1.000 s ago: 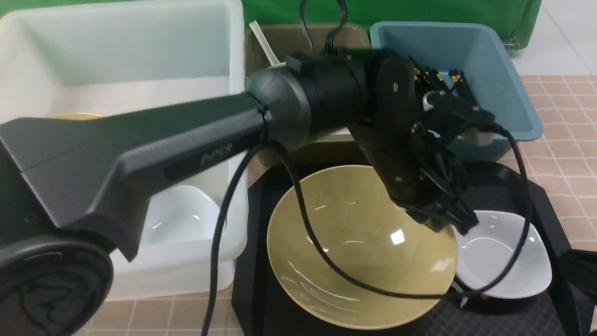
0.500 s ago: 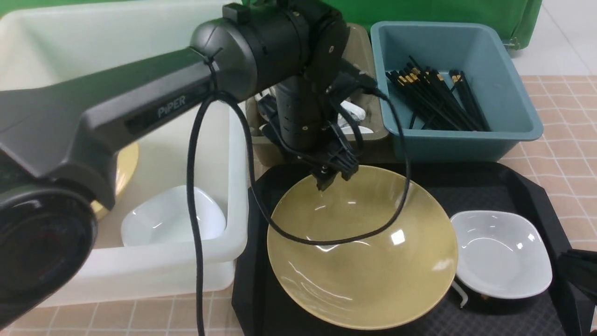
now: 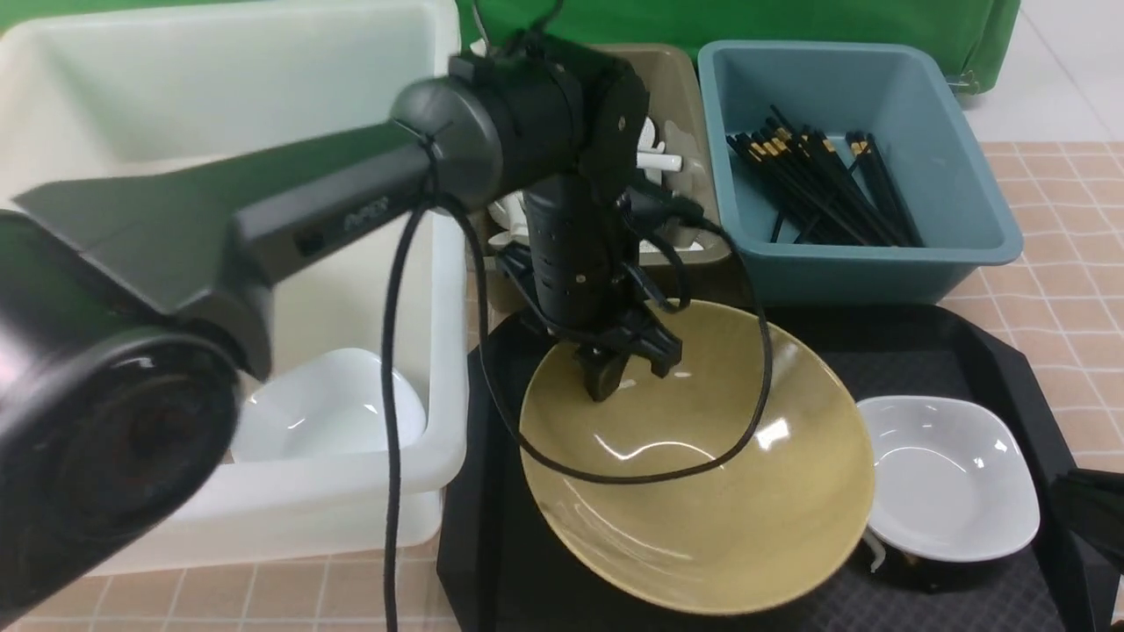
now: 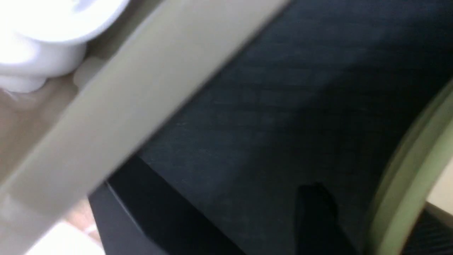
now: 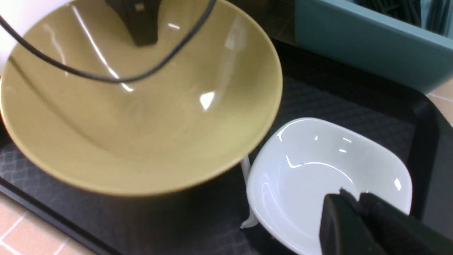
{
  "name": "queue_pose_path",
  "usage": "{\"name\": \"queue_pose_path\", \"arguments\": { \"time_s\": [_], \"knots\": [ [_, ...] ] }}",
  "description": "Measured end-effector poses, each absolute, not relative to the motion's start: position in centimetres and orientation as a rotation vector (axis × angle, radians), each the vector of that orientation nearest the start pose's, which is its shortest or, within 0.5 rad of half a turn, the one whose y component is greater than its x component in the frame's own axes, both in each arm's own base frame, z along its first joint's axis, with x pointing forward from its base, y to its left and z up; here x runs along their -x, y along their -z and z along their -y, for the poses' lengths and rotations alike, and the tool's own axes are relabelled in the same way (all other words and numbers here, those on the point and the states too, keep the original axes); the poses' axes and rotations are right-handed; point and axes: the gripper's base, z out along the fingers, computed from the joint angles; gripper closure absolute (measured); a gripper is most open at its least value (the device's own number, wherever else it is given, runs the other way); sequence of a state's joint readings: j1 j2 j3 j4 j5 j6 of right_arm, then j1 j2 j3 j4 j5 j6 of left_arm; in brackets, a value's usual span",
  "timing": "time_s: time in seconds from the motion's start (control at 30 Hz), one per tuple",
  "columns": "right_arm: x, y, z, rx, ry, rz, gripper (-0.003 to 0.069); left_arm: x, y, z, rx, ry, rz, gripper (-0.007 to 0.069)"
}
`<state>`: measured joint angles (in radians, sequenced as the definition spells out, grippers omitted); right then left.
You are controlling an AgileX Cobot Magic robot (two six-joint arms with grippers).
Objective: On brown table put chopsticks spoon bowls plates into blue grey white boxes.
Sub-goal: 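Grasp the large bowl on the tray by its rim, then place the tan bowl onto the bowl stack in the left bin with the left gripper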
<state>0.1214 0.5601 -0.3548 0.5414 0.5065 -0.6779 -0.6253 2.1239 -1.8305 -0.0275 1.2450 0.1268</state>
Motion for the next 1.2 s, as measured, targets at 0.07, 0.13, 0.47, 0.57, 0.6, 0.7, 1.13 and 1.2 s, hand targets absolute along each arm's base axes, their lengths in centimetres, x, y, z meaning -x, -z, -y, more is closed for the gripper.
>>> {"name": "queue_pose_path", "arguments": {
  "time_s": [0.07,0.13,0.47,0.57,0.6,0.7,1.13,1.2],
  "knots": [
    [-10.4,-25.1,-3.6,0.479,-0.226,-2.066,0.0559,-35.1,-24.9,25.7,-1.092,0.107,-2.766,0.0564],
    [-10.4,-25.1,-3.6,0.478,-0.227,-2.067,0.0559,-34.5,-27.7,25.1,-1.078,0.11,-2.693,0.061],
    [-10.4,-25.1,-3.6,0.475,-0.229,-2.067,0.0552,-28.0,-44.3,15.8,-0.84,0.117,-2.311,0.0618],
    [-10.4,-25.1,-3.6,0.475,-0.229,-2.067,0.0549,-26.3,-47.8,10.4,-0.627,0.045,-2.249,0.0619],
    [-10.4,-25.1,-3.6,0.474,-0.229,-2.068,0.0548,-26.3,-48.2,9.1,-0.574,0.021,-2.249,0.0619],
    [-10.4,-25.1,-3.6,0.464,-0.236,-2.072,0.0547,-25.1,-49.2,1.2,-0.189,-0.124,-2.272,0.0619],
    [-10.4,-25.1,-3.6,0.453,-0.241,-2.073,0.0535,-26.1,-33.4,-10.8,0.597,0.045,-2.419,0.061],
    [-10.4,-25.1,-3.6,0.452,-0.242,-2.074,0.0533,-26.1,-32.2,-10.6,0.597,0.077,-2.413,0.0591]
  ]
}}
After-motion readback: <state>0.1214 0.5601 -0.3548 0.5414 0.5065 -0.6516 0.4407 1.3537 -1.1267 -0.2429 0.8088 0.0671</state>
